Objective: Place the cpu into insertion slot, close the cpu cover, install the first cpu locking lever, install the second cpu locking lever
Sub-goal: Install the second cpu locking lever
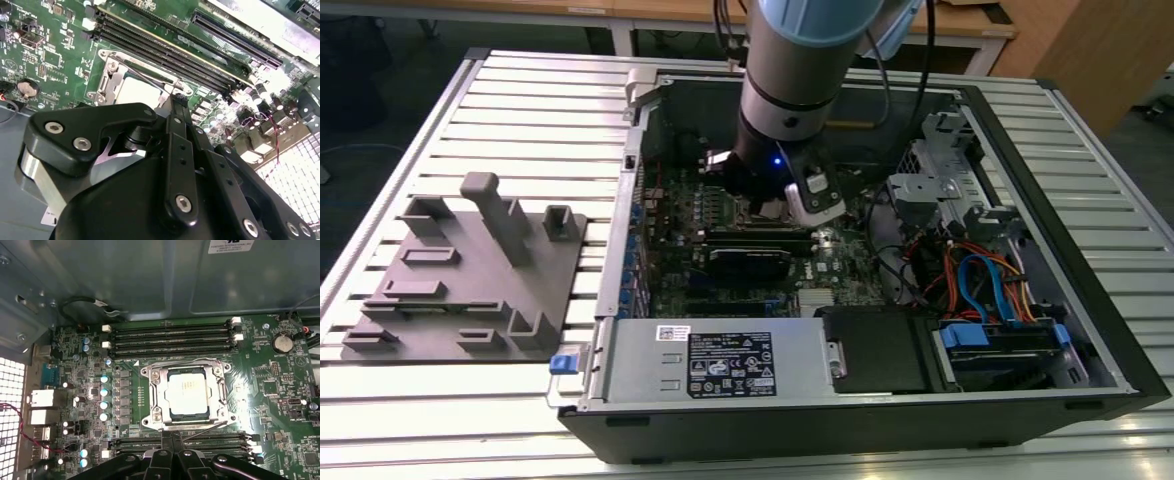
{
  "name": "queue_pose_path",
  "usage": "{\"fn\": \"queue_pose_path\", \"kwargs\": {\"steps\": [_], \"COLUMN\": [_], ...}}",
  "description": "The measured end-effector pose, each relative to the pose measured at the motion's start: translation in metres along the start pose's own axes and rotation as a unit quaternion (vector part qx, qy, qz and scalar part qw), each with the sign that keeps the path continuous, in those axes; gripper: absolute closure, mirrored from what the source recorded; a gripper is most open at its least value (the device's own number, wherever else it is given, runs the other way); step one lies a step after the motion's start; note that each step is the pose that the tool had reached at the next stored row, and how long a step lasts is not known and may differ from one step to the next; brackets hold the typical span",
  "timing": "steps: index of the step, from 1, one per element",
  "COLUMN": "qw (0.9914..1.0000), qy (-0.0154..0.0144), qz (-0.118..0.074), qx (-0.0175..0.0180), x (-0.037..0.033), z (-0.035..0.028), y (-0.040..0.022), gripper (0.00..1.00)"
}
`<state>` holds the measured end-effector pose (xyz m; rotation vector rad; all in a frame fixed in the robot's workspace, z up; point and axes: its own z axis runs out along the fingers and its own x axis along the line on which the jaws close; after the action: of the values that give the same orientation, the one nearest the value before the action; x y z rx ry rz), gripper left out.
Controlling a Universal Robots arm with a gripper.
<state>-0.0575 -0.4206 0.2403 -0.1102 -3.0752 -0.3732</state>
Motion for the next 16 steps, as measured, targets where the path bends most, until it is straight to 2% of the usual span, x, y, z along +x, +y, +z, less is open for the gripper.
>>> {"fn": "queue_pose_path", "kwargs": {"steps": [3,11,16], "qw": [1.00000,1.00000,1.00000], "qy": [0.0000,0.0000,0.0000], "qz": [0.000,0.000,0.000], "qx": [0.0000,0.0000,-0.0001], "x": [0.0014,0.0119,0.0120], "z": [0.0044,0.0183,0.0193], "y": [-0.0013,-0.0055,-0.0097], "gripper": [0.89,0.89,0.89]}}
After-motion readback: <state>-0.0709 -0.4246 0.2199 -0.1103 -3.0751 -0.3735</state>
